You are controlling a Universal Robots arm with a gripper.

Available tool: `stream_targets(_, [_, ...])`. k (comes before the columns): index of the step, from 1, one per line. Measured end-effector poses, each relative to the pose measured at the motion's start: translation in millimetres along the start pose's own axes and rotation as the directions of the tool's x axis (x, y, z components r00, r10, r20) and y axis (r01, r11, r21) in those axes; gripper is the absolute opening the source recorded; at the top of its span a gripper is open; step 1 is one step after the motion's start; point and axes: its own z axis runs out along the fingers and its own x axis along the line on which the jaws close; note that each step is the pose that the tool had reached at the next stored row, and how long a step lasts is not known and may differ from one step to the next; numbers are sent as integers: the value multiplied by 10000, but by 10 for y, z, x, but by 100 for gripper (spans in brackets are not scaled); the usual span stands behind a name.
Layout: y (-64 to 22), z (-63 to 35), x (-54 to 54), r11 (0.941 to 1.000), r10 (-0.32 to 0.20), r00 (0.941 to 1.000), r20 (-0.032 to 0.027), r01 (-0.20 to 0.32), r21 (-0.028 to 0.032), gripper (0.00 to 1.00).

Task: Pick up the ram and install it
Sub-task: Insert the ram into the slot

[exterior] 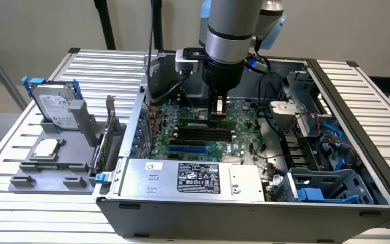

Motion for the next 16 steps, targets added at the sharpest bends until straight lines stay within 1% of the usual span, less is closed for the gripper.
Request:
stream_targets(7, [3, 111, -32, 10000, 23, 10000, -55, -23, 65, 14])
stream_targets(13, [20, 192, -80, 9999, 29, 9998, -184, -27, 137, 14])
stream_targets(14, [21, 204, -89, 9999, 30, 9998, -201, -27, 141, 14])
stream_targets(16, [21, 226, -106, 9999, 31, 9998, -216, -27, 142, 14])
